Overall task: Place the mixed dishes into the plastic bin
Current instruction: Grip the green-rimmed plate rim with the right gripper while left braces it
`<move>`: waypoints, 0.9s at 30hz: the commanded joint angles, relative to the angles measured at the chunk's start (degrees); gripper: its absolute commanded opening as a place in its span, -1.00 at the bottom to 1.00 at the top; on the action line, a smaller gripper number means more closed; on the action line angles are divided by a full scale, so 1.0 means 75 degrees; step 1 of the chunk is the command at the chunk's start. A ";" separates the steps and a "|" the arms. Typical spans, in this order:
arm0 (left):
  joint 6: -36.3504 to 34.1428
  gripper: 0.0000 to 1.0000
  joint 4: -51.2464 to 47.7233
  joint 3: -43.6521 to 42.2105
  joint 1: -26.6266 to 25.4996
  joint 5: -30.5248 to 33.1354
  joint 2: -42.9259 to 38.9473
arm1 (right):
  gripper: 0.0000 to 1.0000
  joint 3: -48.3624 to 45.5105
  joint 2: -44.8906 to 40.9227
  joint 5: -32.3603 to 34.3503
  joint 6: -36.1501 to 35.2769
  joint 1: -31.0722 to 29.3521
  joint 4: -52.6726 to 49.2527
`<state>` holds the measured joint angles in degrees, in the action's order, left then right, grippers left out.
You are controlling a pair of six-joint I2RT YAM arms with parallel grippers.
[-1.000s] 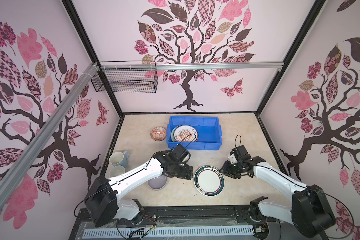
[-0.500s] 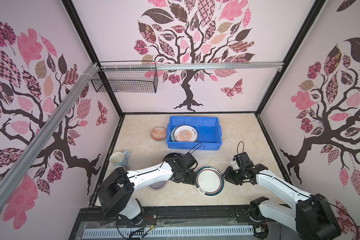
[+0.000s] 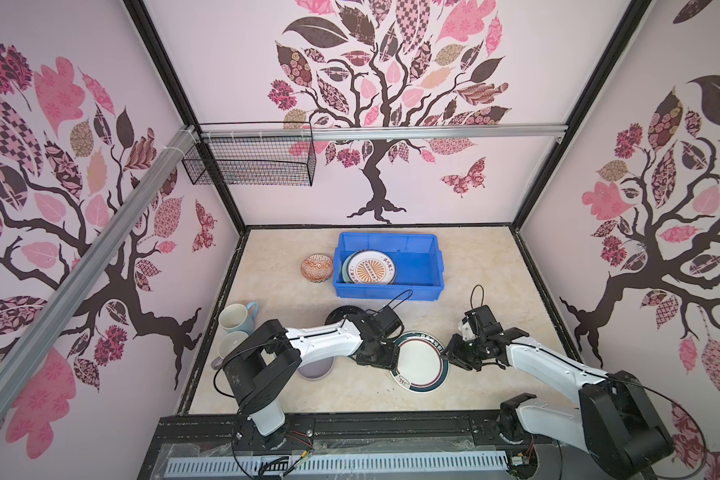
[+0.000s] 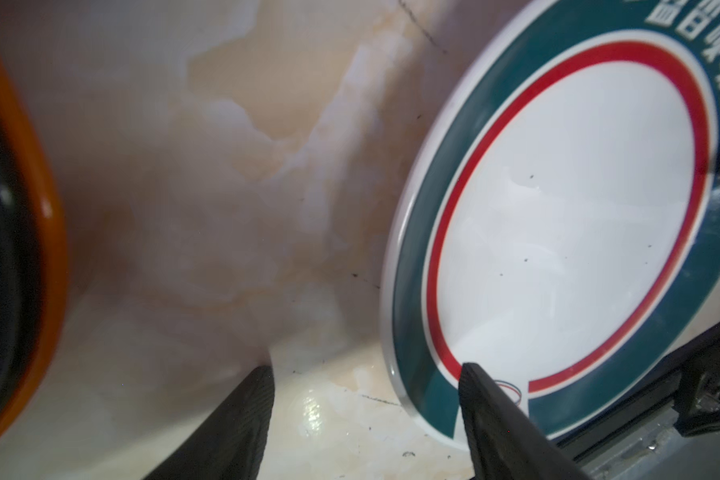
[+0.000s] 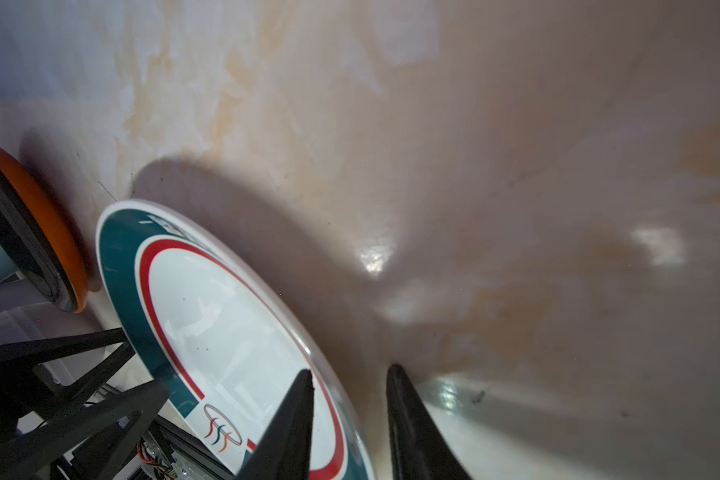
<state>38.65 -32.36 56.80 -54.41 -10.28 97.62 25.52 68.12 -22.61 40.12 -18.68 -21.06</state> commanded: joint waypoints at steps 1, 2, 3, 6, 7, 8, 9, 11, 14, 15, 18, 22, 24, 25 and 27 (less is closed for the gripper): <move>-0.0297 0.46 0.0051 0.0432 -0.0034 -0.0172 0.0264 | -0.36 -0.0201 0.0261 -0.0032 -0.0004 -0.0041 0.0100; -0.0337 0.45 0.0026 0.0505 -0.0034 -0.0187 0.0335 | -0.37 -0.0220 0.0302 -0.0043 0.0001 -0.0044 0.0138; -0.0397 0.42 0.0008 0.0575 -0.0034 -0.0210 0.0400 | -0.38 -0.0237 0.0347 -0.0055 -0.0005 -0.0041 0.0170; -0.0500 0.38 -0.0071 0.0752 -0.0034 -0.0285 0.0600 | -0.45 -0.0262 0.0437 -0.0067 0.0006 -0.0042 0.0250; -0.0523 0.37 -0.0074 0.0779 -0.0034 -0.0325 0.0656 | -0.49 -0.0261 0.0465 -0.0067 0.0006 -0.0041 0.0270; -0.0542 0.36 -0.0071 0.0812 -0.0033 -0.0345 0.0691 | -0.54 -0.0256 0.0485 -0.0067 0.0006 -0.0041 0.0284; -0.0566 0.35 -0.0078 0.0848 -0.0034 -0.0357 0.0726 | -0.59 -0.0250 0.0511 -0.0076 0.0006 -0.0041 0.0288; -0.0628 0.35 -0.0092 0.0921 -0.0028 -0.0385 0.0766 | -0.73 -0.0218 0.0556 -0.0079 -0.0010 -0.0041 0.0300; -0.0702 0.35 -0.0154 0.1035 -0.0030 -0.0410 0.0825 | -0.94 -0.0158 0.0550 -0.0126 -0.0025 -0.0041 0.0235; -0.0714 0.36 -0.0170 0.1071 -0.0034 -0.0416 0.0841 | -0.97 -0.0128 0.0512 -0.0127 -0.0051 -0.0041 0.0192; -0.0764 0.43 -0.0272 0.1176 -0.0034 -0.0410 0.0816 | -1.00 0.0014 0.0265 -0.0069 -0.0162 -0.0041 -0.0115; -0.0934 0.71 -0.0595 0.1393 -0.0016 -0.0261 0.0606 | -1.00 0.0244 -0.0257 0.0070 -0.0280 -0.0033 -0.0645; -0.1019 0.86 -0.0776 0.1501 0.0023 -0.0105 0.0414 | -1.00 0.0351 -0.0536 0.0137 -0.0333 -0.0038 -0.0911; -0.1066 0.95 -0.0876 0.1547 0.0063 -0.0039 0.0278 | -1.00 0.0408 -0.0690 0.0159 -0.0367 -0.0031 -0.1040; -0.1109 0.96 -0.1070 0.1625 0.0183 0.0074 0.0025 | -1.00 0.0497 -0.0967 0.0223 -0.0380 -0.0035 -0.1251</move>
<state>31.83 -37.91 66.24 -53.93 -11.53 101.41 27.81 63.42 -24.88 38.28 -18.98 -23.18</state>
